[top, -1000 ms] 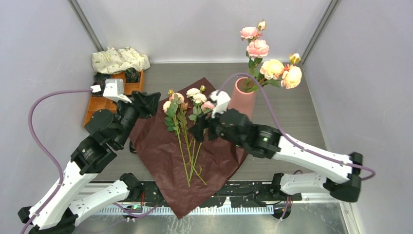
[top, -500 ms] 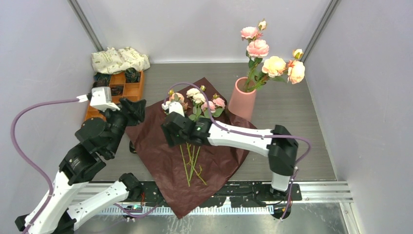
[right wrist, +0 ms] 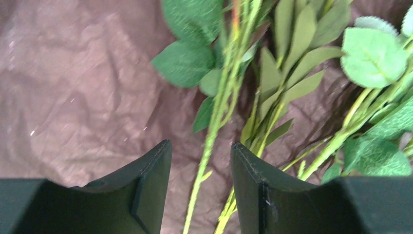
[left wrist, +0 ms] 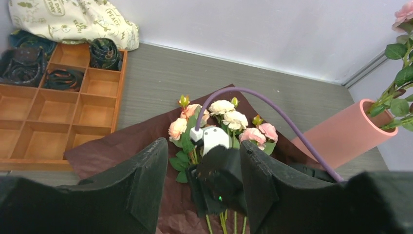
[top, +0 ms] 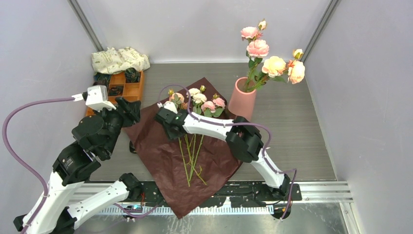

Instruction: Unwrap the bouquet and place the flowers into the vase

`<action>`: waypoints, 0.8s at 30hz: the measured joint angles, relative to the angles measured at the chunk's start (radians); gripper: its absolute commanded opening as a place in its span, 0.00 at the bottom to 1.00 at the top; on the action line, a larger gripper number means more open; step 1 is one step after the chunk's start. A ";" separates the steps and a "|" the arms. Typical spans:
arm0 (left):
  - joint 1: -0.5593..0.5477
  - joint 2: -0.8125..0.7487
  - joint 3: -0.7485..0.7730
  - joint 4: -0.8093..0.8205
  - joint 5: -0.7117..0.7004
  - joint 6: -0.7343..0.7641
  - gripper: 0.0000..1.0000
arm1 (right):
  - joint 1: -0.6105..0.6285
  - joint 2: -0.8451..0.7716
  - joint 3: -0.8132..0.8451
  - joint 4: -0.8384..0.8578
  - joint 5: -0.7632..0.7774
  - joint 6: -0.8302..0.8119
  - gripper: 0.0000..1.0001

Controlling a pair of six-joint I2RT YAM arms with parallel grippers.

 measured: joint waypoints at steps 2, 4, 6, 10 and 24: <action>0.000 -0.003 0.000 -0.008 -0.005 -0.002 0.57 | -0.025 0.024 0.024 -0.017 -0.007 -0.001 0.52; 0.000 -0.006 0.000 -0.013 -0.007 -0.002 0.57 | -0.052 0.046 0.061 -0.034 -0.016 -0.002 0.50; 0.000 -0.009 0.000 -0.018 -0.008 -0.002 0.57 | -0.074 0.064 0.098 -0.039 -0.028 -0.004 0.50; 0.000 -0.010 0.000 -0.024 -0.009 -0.002 0.58 | -0.105 0.088 0.143 -0.040 -0.050 -0.005 0.49; 0.000 0.002 0.000 -0.024 -0.016 -0.002 0.58 | -0.093 0.176 0.206 -0.054 -0.105 -0.008 0.35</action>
